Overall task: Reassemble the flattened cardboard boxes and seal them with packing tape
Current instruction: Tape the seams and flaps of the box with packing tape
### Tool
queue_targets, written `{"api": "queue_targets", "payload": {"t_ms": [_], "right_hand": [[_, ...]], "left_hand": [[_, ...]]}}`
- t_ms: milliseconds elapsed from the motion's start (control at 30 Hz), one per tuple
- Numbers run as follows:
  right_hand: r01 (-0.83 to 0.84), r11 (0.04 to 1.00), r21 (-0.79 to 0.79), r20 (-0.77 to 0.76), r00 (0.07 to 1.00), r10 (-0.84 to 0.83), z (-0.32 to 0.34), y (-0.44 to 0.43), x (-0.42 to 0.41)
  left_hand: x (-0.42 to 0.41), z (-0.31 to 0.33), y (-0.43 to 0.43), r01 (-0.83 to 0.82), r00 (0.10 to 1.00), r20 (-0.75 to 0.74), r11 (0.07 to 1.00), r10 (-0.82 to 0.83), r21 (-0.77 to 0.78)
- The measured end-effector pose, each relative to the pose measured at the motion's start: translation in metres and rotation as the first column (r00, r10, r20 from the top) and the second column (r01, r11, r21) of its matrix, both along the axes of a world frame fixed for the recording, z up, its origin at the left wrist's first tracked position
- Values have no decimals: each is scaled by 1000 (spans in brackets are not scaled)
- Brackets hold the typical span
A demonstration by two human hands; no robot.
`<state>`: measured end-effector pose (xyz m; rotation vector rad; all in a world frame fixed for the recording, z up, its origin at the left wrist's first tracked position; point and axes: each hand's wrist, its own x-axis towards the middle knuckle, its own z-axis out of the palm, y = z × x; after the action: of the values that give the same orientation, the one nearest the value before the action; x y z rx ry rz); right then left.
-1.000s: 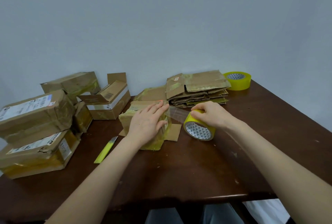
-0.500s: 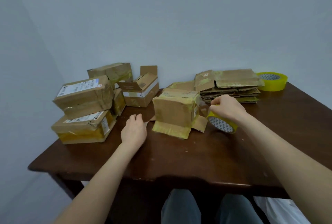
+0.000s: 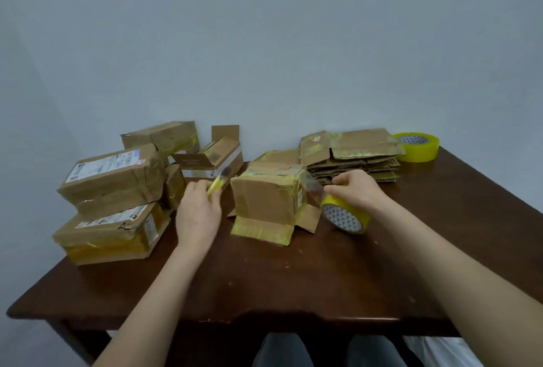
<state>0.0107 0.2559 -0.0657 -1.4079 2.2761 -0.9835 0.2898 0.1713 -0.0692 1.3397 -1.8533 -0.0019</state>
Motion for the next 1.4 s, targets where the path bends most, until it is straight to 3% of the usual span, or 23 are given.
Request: {"api": "queue_targets", "payload": {"t_ms": [100, 300, 567, 867, 1067, 1400], "right_hand": [[14, 1000, -17, 20, 1000, -14, 0, 2, -6], [90, 996, 17, -66, 994, -89, 1, 5, -7], [67, 987, 148, -78, 995, -56, -5, 2, 8], [259, 965, -44, -80, 962, -262, -13, 15, 19], [307, 951, -40, -83, 947, -309, -10, 14, 25], [294, 955, -34, -78, 952, -296, -10, 13, 26]], "left_hand": [[-56, 30, 23, 172, 985, -17, 983, -174, -64], [-138, 16, 29, 356, 932, 17, 925, -361, 135], [-124, -8, 28, 341, 940, -37, 936, -339, 83], [-121, -8, 34, 346, 937, -67, 938, -344, 29], [-116, -9, 38, 400, 915, -38, 916, -401, -41], [-115, -12, 44, 395, 917, -45, 918, -396, -30]]}}
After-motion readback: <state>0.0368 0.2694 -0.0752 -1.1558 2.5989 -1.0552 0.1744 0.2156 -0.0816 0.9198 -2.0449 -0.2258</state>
